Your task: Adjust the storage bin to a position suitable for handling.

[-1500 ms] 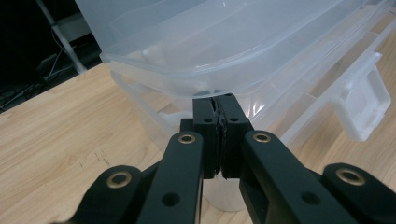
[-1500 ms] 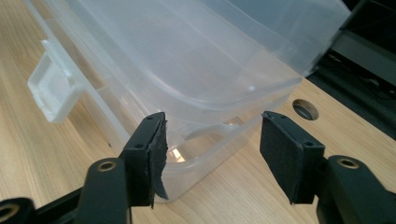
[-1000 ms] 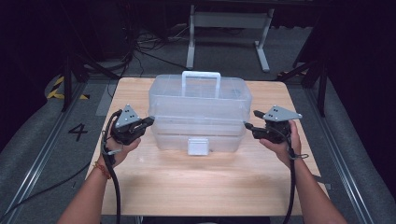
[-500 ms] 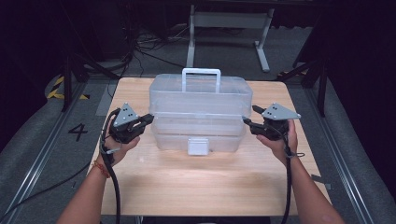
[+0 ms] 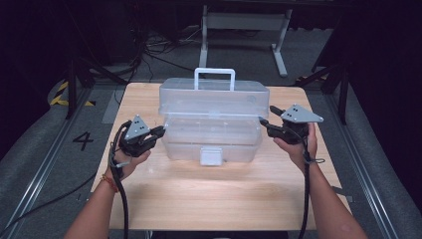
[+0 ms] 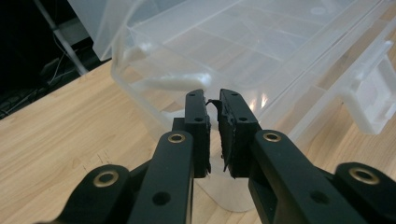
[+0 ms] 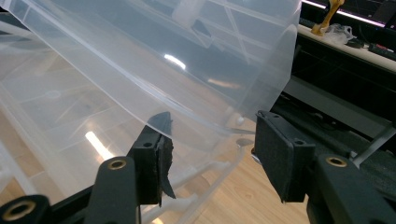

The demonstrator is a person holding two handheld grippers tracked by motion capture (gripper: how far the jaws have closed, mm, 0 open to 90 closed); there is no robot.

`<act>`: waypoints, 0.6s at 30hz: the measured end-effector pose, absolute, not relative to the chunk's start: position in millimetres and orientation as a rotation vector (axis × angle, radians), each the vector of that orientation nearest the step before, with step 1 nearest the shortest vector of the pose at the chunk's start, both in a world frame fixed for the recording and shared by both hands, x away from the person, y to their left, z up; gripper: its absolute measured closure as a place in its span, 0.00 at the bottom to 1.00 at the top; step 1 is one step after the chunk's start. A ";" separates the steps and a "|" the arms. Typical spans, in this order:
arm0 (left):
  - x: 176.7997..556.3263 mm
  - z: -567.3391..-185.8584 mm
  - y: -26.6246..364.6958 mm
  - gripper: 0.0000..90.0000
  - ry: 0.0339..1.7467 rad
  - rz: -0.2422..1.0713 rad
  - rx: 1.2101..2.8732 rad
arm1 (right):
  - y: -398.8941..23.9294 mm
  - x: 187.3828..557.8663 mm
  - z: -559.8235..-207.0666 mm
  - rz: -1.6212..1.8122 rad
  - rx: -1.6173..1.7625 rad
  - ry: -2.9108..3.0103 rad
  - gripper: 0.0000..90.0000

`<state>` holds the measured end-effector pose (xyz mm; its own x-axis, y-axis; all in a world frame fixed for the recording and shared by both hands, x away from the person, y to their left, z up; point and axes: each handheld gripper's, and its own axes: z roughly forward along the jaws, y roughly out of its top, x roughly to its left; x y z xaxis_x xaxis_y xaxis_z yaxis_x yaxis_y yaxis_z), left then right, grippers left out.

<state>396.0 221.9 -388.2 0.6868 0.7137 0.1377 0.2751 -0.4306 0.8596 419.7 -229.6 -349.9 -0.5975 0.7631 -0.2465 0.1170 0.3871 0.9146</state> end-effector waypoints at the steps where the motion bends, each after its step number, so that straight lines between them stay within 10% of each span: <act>1: 396.5 -389.9 221.9 0.91 0.764 0.623 2.008 | -229.6 420.5 -349.0 1.232 0.758 1.974 0.53; 18: 398.9 -405.1 229.8 0.90 0.778 0.575 1.981 | -222.8 434.5 -339.5 1.245 0.783 1.910 0.60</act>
<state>398.9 229.8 -405.1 0.6932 0.7152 0.0890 0.2948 -0.3941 0.8705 434.5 -222.8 -339.5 -0.5605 0.7938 -0.2360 0.1041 0.3503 0.9308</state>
